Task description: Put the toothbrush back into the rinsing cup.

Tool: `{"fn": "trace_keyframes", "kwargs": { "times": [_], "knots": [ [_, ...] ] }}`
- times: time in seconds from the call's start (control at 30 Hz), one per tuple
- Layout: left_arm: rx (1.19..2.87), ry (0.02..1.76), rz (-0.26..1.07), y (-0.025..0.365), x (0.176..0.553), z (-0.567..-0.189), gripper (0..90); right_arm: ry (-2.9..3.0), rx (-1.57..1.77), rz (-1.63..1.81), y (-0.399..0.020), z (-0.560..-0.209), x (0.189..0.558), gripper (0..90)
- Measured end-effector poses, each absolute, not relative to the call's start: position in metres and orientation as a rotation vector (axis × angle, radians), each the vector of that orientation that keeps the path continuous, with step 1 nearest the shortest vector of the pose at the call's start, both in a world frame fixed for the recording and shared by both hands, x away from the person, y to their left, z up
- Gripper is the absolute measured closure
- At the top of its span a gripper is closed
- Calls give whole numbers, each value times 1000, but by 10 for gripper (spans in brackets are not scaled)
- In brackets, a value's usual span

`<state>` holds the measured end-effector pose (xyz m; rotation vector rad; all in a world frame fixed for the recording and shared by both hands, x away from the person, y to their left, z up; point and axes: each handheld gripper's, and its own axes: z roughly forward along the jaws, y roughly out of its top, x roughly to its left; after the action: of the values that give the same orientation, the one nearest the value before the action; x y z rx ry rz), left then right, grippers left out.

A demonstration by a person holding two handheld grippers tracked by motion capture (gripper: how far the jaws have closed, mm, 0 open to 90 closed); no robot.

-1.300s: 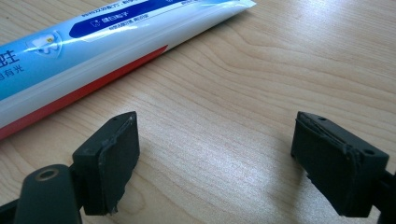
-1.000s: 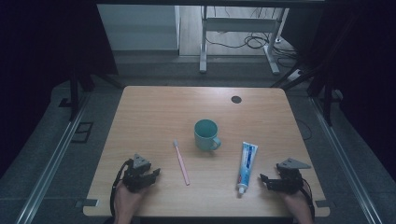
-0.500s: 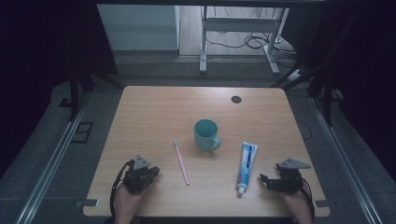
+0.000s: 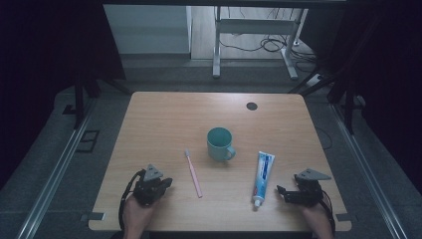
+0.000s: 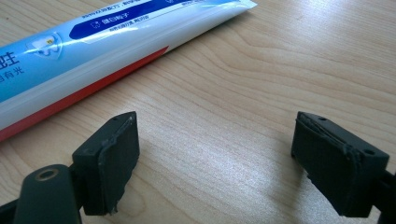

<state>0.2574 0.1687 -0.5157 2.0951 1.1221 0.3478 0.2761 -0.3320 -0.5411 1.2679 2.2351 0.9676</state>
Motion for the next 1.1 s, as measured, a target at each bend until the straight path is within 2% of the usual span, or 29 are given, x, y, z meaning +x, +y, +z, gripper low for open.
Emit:
{"fn": "trace_keyframes", "kwargs": {
  "times": [0.3, 1.1],
  "knots": [
    [2122, 1083, 339, 157, 260, -511, 869, 2235, 1267, 967, -332, -541, 276, 152],
    [2196, 959, 274, 102, 283, -501, 896, 2236, 1267, 967, -332, -541, 276, 152]
  ]
}}
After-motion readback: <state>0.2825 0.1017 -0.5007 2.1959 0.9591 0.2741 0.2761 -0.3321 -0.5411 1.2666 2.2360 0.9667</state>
